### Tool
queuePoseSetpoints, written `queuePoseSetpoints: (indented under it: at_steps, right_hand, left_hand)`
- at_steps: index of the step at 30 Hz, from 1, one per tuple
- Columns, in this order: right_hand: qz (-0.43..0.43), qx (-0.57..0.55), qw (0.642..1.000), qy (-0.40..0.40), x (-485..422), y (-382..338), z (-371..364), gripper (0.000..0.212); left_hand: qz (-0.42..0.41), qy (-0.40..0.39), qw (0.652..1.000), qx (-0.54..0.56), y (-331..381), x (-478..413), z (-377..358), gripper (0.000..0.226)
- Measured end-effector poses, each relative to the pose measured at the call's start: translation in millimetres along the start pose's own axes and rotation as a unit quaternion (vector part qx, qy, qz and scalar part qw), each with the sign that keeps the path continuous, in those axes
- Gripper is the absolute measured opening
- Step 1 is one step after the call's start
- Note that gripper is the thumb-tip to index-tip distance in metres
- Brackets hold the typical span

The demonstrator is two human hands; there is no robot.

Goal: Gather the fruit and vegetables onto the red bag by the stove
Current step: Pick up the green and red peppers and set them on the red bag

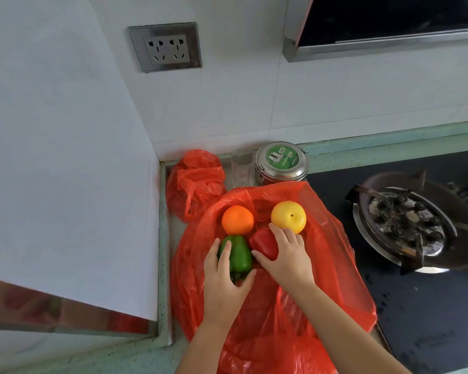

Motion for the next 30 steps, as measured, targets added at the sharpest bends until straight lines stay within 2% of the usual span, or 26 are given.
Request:
queuePoseSetpoints:
  at_steps: [10, 16, 22, 30]
  right_hand:
    - [0.041, -0.002, 0.999, 0.029, 14.5, -1.5, 12.8, 0.068]
    - [0.061, -0.004, 0.996, 0.067, 32.6, 0.0, 33.1, 0.059]
    - [0.078, 0.007, 0.986, 0.147, 67.0, 7.4, 65.0, 0.049]
    - [0.034, 0.048, 0.972, 0.227, 141.8, 45.2, 112.0, 0.035]
  left_hand:
    - [-0.034, 0.013, 0.999, -0.013, 11.2, 3.4, 4.5, 0.072]
    - [-0.119, 0.041, 0.991, -0.047, 36.4, 9.3, 11.5, 0.057]
    - [-0.208, 0.052, 0.974, -0.073, 71.3, 28.3, 11.2, 0.043]
    - [-0.289, 0.029, 0.956, -0.035, 138.8, 76.5, -0.8, 0.035]
Point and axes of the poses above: each hand's wrist, its own x-axis away from the middle knuckle, its own z-axis out of the back of the hand, y = z × x, the point moved 4 cm from there along -x, towards the middle knuckle, and after that the axes turned 1 degree about z, right-handed, at the moved point
